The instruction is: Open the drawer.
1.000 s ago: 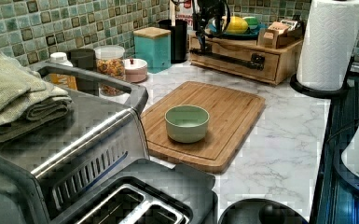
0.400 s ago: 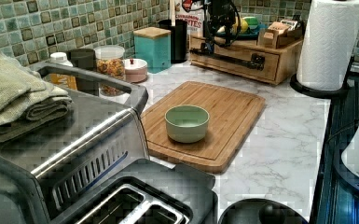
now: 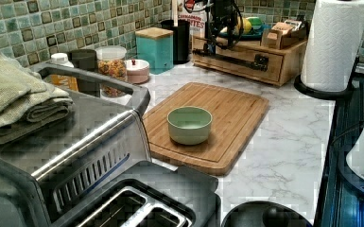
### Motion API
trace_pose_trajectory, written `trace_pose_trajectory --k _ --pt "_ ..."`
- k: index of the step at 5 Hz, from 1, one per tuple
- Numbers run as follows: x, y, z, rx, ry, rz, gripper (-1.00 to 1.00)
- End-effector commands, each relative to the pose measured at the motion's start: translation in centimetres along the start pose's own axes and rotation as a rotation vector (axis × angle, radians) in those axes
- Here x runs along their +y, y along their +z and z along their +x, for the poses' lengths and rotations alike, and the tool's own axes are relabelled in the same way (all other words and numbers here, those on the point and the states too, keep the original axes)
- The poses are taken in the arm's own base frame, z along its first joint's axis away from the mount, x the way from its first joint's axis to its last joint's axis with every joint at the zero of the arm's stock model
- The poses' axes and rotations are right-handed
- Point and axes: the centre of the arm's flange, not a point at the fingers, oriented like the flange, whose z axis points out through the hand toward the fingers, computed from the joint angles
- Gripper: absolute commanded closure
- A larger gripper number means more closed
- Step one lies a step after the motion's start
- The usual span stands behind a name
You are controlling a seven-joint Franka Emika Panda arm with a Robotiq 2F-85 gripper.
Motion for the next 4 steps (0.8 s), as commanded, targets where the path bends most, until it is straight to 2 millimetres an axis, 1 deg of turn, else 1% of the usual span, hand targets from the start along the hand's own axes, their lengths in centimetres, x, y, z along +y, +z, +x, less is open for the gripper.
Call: trace_pose_trajectory --k 1,2,3,4 --pt "-1.0 2.1 -1.9 -0.025 0.018 0.041 -1.00" --pt "-0.4 5.2 -1.8 0.030 -0.016 0.056 -1.00" --pt "-0.6 6.8 -1.8 0.042 -0.044 0.061 -1.00" --pt "-1.8 7.1 -2.2 0.013 -0.018 0.091 -1.00"
